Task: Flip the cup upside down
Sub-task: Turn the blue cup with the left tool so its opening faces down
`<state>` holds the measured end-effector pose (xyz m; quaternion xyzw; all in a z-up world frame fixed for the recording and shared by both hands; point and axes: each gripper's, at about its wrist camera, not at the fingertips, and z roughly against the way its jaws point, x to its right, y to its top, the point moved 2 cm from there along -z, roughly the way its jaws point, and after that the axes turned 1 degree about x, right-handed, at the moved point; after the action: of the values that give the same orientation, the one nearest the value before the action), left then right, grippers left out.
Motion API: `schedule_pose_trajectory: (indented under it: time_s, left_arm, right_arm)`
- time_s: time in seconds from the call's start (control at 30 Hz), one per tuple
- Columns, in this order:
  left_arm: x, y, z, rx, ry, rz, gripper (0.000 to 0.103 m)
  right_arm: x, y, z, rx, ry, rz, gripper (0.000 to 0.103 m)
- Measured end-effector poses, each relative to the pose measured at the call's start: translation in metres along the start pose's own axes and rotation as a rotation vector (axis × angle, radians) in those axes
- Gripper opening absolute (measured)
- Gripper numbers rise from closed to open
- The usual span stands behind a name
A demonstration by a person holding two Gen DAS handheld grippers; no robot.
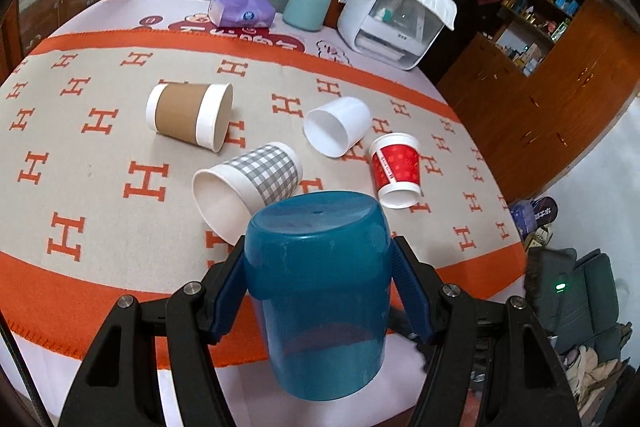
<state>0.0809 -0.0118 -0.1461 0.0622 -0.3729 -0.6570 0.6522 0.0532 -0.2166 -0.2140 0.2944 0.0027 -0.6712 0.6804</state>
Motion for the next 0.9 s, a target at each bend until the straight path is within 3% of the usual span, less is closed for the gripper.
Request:
schedule_pose_trajectory:
  time_s: [0.43,0.6,0.73,0.9]
  left_arm:
    - [-0.011,0.004,0.014,0.136,0.038,-0.013,0.066]
    - [-0.006,-0.006,-0.005,0.201,0.083,-0.109,0.066]
    - [-0.001,-0.014,-0.021,0.212,0.076,-0.164,0.066]
    - [0.006,-0.022,-0.028,0.297,0.106,-0.261,0.066]
  right_arm:
    - [-0.008,-0.002,-0.004,-0.006,-0.007,0.025,0.067]
    - [-0.008,-0.002,-0.001,0.005,-0.018,0.026,0.067]
    - [-0.006,-0.001,0.002,0.025,-0.018,0.017,0.067]
    - [-0.005,-0.002,0.003,0.029,-0.02,0.013,0.067]
